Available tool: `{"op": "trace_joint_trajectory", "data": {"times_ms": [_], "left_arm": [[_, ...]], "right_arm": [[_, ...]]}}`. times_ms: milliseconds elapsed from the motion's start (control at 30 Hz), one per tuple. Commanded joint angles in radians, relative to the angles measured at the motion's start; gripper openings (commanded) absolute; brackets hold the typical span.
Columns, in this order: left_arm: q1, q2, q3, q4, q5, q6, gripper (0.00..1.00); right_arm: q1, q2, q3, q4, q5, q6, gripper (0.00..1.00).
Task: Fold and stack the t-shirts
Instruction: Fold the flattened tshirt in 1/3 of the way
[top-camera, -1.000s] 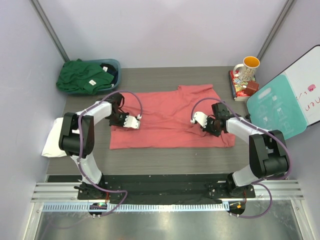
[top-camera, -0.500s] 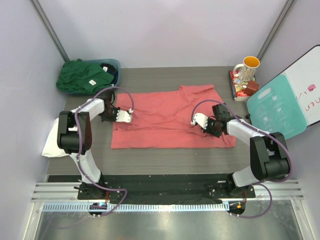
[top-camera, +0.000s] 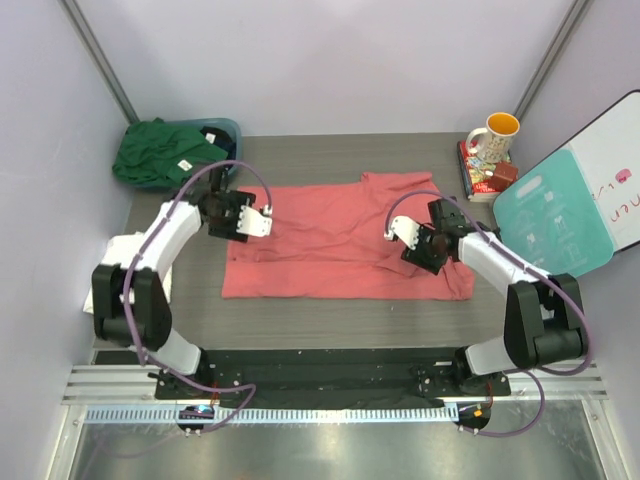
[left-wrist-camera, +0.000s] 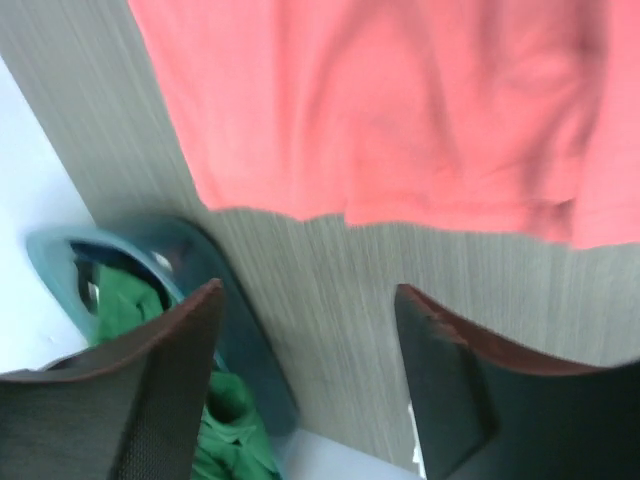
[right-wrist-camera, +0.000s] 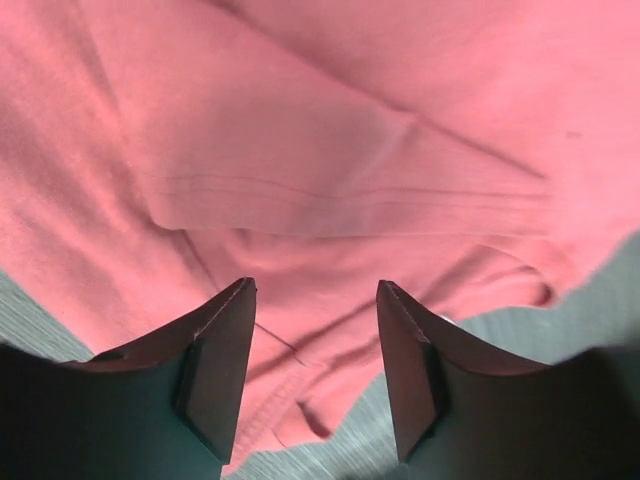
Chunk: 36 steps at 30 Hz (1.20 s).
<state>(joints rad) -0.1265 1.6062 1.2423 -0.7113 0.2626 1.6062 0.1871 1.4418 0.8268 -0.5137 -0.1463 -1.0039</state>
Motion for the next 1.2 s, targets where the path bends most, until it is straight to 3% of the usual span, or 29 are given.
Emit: {"op": "trace_joint_trajectory", "data": {"times_ms": [0,167,233,267,300,333,367,433,533,800,967,1167], "left_arm": [[-0.065,-0.118,-0.141,-0.119,0.095,0.067,0.73],[-0.101,-0.183,-0.247,-0.12,0.115,0.038,0.74],[-0.101,-0.189,-0.256,-0.122,0.121,0.037,0.72],[-0.101,-0.189,-0.256,-0.123,0.121,0.037,0.68],[-0.101,-0.186,-0.251,-0.131,0.122,0.035,0.65],[-0.101,-0.174,-0.247,-0.135,0.125,0.034,0.6],[-0.101,-0.169,-0.232,-0.145,0.128,0.034,0.44],[-0.104,-0.155,-0.216,-0.155,0.136,0.024,0.32],[-0.104,-0.147,-0.187,-0.181,0.145,0.012,0.01],[-0.108,-0.146,-0.144,-0.349,0.214,0.044,0.0],[-0.111,-0.088,-0.1,-0.477,0.221,0.078,0.0],[-0.13,0.012,-0.047,-0.501,0.19,0.078,0.0]], "right_arm": [[-0.003,-0.087,0.046,0.042,0.034,0.004,0.62],[-0.014,-0.072,-0.014,0.188,0.142,0.033,0.63],[-0.015,-0.029,-0.028,0.294,0.186,0.059,0.53],[-0.017,-0.011,-0.023,0.335,0.209,0.076,0.46],[-0.015,0.009,-0.015,0.421,0.223,0.124,0.23],[-0.015,0.066,0.018,0.458,0.232,0.148,0.08],[-0.015,0.093,0.043,0.486,0.237,0.171,0.01],[-0.015,0.156,0.128,0.535,0.229,0.218,0.01],[-0.014,0.232,0.233,0.564,0.197,0.252,0.01],[0.011,0.486,0.532,0.468,0.113,0.361,0.01],[0.048,0.578,0.627,0.423,0.073,0.378,0.01],[0.094,0.641,0.704,0.38,0.005,0.402,0.01]]}}
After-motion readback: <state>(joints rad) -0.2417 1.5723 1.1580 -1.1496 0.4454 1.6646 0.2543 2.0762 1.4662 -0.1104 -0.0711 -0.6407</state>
